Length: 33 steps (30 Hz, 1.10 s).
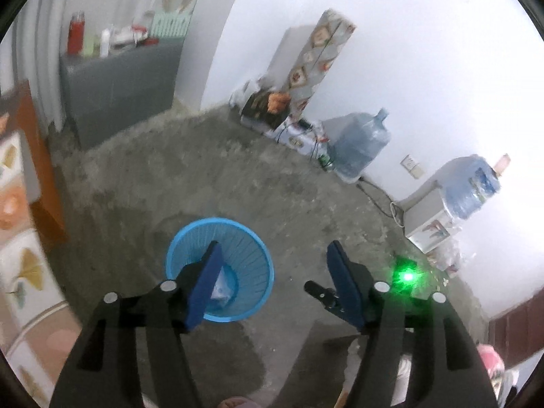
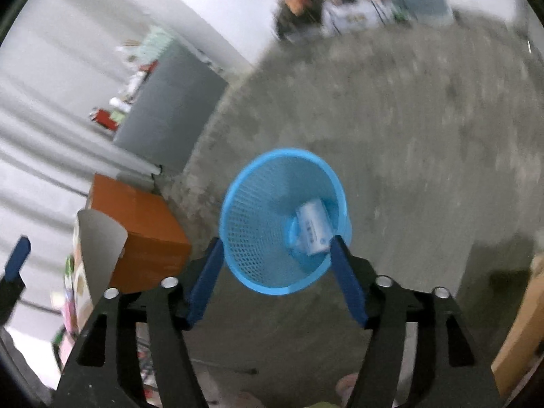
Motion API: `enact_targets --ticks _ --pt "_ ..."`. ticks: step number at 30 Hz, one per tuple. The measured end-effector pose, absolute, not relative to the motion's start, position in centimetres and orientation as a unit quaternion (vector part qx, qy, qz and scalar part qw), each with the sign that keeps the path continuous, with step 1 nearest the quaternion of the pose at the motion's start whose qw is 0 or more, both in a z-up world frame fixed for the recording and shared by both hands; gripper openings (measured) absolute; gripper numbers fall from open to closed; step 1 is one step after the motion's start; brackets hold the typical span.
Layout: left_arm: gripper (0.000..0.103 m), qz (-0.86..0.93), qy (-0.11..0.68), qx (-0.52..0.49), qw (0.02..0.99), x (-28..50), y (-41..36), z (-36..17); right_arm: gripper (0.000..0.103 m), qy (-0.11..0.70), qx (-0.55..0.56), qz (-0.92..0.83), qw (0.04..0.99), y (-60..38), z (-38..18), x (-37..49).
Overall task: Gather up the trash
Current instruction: 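Carry both items to the blue wastebasket and open both tools over it, then grasp the beige cloth with the left tool while the right tool grasps the pink sponge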
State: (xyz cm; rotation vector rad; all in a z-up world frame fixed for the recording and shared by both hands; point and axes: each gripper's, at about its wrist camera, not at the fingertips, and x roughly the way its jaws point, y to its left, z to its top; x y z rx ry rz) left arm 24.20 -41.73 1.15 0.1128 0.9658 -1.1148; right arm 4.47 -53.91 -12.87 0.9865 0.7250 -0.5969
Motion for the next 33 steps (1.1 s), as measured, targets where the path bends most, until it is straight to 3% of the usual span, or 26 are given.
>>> enact_targets --ticks 2,7,13,20,23,28,33 --pt "0.07 -0.514 0.422 0.044 0.745 23.3 -39.3 2.9 0.08 0.321 0.416 -0.281 0.803 -52.6 -10.6 4.1" --pt "0.079 -0.516 0.381 0.022 0.767 21.8 -32.3 6.5 0.095 0.288 0.303 -0.288 0.861 -48.4 -5.4 3.4" --pt "0.084 -0.467 0.321 -0.021 0.824 20.8 -20.0 10.6 0.095 0.271 0.177 -0.265 0.908 -43.5 -0.8 2.9" --pt "0.097 -0.357 0.286 -0.087 0.885 19.9 -5.0 11.8 0.095 0.234 0.163 -0.163 0.945 -40.2 2.9 3.6" --pt "0.097 -0.307 0.28 -0.117 0.902 19.2 0.1 10.9 0.094 0.24 0.168 -0.111 0.95 -38.5 4.1 4.9" --pt "0.097 -0.27 0.286 -0.125 0.911 18.4 3.4 8.2 0.089 0.263 0.167 -0.024 0.95 -34.6 5.2 8.3" --pt "0.097 -0.234 0.292 -0.06 0.925 18.8 2.8 6.1 0.086 0.296 0.174 0.058 0.937 -30.3 5.5 12.1"
